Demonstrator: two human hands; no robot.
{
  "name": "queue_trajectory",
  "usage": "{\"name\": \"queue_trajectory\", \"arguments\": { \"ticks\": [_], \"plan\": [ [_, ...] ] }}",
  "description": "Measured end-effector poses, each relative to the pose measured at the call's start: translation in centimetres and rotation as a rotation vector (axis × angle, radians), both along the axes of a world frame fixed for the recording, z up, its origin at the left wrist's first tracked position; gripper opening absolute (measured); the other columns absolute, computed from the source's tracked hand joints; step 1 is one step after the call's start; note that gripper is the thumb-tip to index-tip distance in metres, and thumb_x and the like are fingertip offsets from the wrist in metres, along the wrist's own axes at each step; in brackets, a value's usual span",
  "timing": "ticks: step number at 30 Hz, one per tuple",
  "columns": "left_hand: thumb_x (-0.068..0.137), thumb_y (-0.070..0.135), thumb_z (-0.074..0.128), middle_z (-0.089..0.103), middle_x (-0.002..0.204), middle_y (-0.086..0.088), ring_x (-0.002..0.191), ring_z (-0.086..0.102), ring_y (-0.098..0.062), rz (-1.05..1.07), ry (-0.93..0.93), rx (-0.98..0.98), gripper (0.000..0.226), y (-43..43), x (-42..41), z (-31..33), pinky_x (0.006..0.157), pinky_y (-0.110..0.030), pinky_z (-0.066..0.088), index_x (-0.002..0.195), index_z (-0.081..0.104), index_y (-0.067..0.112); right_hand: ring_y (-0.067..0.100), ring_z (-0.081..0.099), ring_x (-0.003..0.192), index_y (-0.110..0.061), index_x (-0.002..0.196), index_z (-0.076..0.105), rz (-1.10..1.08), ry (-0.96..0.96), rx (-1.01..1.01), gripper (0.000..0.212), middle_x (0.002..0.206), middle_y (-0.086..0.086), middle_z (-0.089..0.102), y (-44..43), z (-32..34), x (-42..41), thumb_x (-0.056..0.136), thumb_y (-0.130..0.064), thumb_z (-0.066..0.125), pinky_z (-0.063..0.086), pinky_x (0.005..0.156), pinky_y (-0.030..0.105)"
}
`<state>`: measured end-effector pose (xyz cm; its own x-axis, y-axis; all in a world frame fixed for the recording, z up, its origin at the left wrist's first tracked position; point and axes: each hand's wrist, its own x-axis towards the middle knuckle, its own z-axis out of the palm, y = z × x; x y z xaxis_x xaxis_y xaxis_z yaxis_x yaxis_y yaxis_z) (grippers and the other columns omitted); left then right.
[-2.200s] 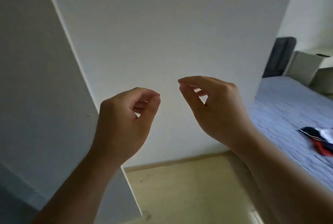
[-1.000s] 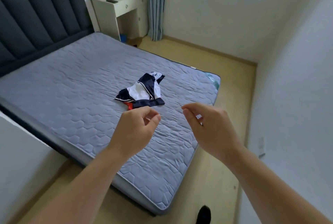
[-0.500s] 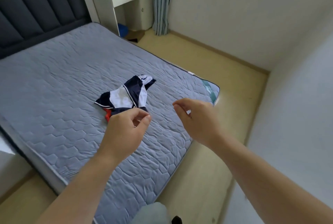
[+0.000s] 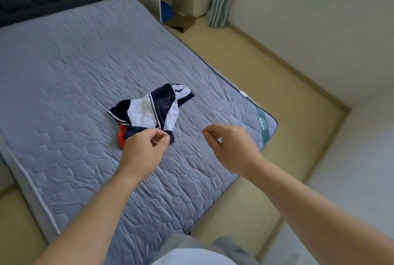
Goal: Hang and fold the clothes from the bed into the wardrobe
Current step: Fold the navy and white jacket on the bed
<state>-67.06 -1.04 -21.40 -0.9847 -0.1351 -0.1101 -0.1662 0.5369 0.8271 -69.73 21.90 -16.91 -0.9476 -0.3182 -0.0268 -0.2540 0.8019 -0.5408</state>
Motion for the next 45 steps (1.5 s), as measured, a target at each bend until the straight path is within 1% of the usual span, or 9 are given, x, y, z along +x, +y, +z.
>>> {"name": "queue_trajectory", "arguments": {
  "ticks": [8,14,19,23,30,34,38,42,45],
  "plan": [
    [0.092,0.027,0.061,0.067,0.077,0.017,0.073,0.061,0.000,0.022,-0.166,-0.127,0.016,0.5,-7.3,-6.5,0.063,-0.022,0.047,0.078,0.062,0.034,0.018,0.065,0.087,-0.019,0.107,0.070,0.204,-0.162,0.029,0.021,0.094,-0.004,0.072,-1.3,-7.3,-11.3,0.101,-0.029,0.053,0.056,0.074,0.042],
    [0.094,0.025,0.058,0.064,0.081,0.011,0.081,0.062,-0.015,0.233,-0.524,-0.134,0.013,2.1,-10.9,-17.8,0.064,-0.024,0.044,0.084,0.062,0.030,0.024,0.064,0.088,-0.019,0.110,0.067,0.290,-0.411,0.141,0.022,0.100,0.001,0.070,-2.5,-20.1,-18.6,0.100,-0.029,0.049,0.055,0.076,0.041],
    [0.097,0.032,0.057,0.071,0.082,0.007,0.076,0.067,-0.016,0.463,-0.644,0.001,0.013,3.6,-12.9,-28.7,0.064,-0.028,0.050,0.090,0.065,0.025,0.012,0.064,0.070,-0.026,0.108,0.064,0.118,-0.756,0.084,0.018,0.090,-0.012,0.064,-5.3,-34.6,-23.3,0.097,-0.030,0.050,0.051,0.055,0.024],
    [0.095,0.031,0.058,0.071,0.073,0.008,0.068,0.067,-0.012,0.606,-0.599,0.103,0.013,4.0,-13.7,-36.1,0.058,-0.024,0.044,0.085,0.066,0.028,0.022,0.057,0.071,-0.018,0.107,0.066,-0.131,-0.981,-0.051,0.020,0.086,0.002,0.060,-8.8,-45.7,-25.3,0.095,-0.022,0.050,0.053,0.067,0.035],
    [0.093,0.018,0.062,0.071,0.077,0.002,0.068,0.072,-0.018,0.766,-0.559,0.246,0.015,3.6,-10.7,-45.0,0.068,-0.034,0.055,0.081,0.066,0.026,0.010,0.052,0.075,-0.024,0.124,0.064,-0.345,-1.155,-0.304,0.027,0.099,-0.007,0.059,-13.0,-56.8,-26.2,0.102,-0.026,0.049,0.045,0.065,0.023],
    [0.094,0.023,0.064,0.070,0.081,0.003,0.066,0.071,-0.014,0.823,-0.598,0.287,0.011,3.7,-7.8,-45.7,0.070,-0.036,0.055,0.084,0.067,0.025,0.012,0.044,0.057,-0.016,0.089,0.066,-0.631,-1.142,-0.445,0.006,0.073,0.001,0.053,-13.4,-56.8,-26.2,0.093,-0.020,0.065,0.038,0.046,0.019],
    [0.093,0.019,0.062,0.070,0.078,0.003,0.070,0.072,-0.016,0.838,-0.602,0.314,0.012,3.6,-6.9,-42.2,0.072,-0.039,0.056,0.085,0.066,0.026,0.016,0.047,0.060,-0.013,0.071,0.064,-0.623,-1.053,-0.468,0.014,0.069,0.005,0.054,-13.2,-51.1,-25.7,0.085,-0.011,0.066,0.038,0.052,0.020],
    [0.091,0.016,0.061,0.069,0.067,0.006,0.068,0.068,-0.020,0.825,-0.568,0.334,0.012,2.8,-8.3,-35.2,0.068,-0.037,0.053,0.086,0.061,0.027,0.013,0.064,0.061,-0.010,0.097,0.069,-0.484,-1.014,-0.685,0.019,0.081,0.005,0.067,-13.4,-39.8,-24.8,0.089,0.006,0.062,0.054,0.062,0.019],
    [0.087,0.013,0.064,0.073,0.090,-0.003,0.071,0.068,-0.021,0.820,-0.512,0.315,0.017,2.4,-9.4,-29.5,0.074,-0.037,0.057,0.093,0.056,0.026,0.016,0.062,0.063,-0.008,0.111,0.064,-0.395,-1.128,-0.848,0.030,0.089,0.009,0.063,-13.2,-30.2,-23.9,0.091,0.012,0.056,0.054,0.066,0.022]
  ]
}}
